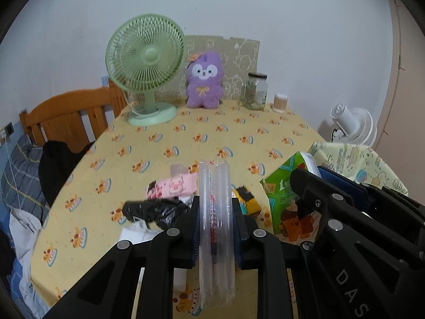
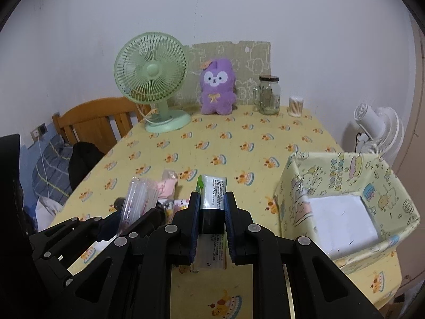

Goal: Organize soft objects
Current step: 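Lift both held items and carry them toward the gift-wrapped box, then lower the green-and-white packet into the gift box and open the right gripper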

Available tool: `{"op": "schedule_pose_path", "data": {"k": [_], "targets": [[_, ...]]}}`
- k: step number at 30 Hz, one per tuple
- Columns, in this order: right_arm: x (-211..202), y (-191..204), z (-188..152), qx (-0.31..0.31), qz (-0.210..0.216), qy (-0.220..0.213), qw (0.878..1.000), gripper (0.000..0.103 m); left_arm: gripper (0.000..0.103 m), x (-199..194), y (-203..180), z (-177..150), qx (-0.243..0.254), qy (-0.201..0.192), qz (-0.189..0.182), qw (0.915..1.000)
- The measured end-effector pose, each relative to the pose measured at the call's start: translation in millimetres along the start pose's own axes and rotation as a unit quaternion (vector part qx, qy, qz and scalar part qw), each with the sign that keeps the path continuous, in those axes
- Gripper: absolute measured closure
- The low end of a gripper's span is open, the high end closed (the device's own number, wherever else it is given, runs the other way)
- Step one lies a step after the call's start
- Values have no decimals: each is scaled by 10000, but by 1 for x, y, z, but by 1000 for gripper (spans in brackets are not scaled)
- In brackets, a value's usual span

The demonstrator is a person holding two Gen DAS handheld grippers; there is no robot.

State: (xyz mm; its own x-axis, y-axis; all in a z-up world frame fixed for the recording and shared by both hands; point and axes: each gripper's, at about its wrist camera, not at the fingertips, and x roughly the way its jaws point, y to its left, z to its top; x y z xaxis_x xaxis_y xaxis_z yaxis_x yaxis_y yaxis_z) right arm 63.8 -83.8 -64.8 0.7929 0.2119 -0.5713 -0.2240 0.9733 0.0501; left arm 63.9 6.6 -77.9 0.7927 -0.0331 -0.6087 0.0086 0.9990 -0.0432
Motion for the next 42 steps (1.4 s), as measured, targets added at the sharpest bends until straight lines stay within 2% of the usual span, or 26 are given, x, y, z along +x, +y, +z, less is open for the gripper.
{"op": "schedule_pose_path", "data": {"k": [9,21,42], "targets": [[-20,-13,18,42,9,-221,9997,82,85,-22,-16,20,199,-342,90,9992],[-39,-43,30,153,-288,-391,9987,82,84,-30,-49,36,509,-563,-121,9970],[-57,-108,33,234,-584,-546,9965,82,84,-22,-116,45,680,-637,-577,9940]]}}
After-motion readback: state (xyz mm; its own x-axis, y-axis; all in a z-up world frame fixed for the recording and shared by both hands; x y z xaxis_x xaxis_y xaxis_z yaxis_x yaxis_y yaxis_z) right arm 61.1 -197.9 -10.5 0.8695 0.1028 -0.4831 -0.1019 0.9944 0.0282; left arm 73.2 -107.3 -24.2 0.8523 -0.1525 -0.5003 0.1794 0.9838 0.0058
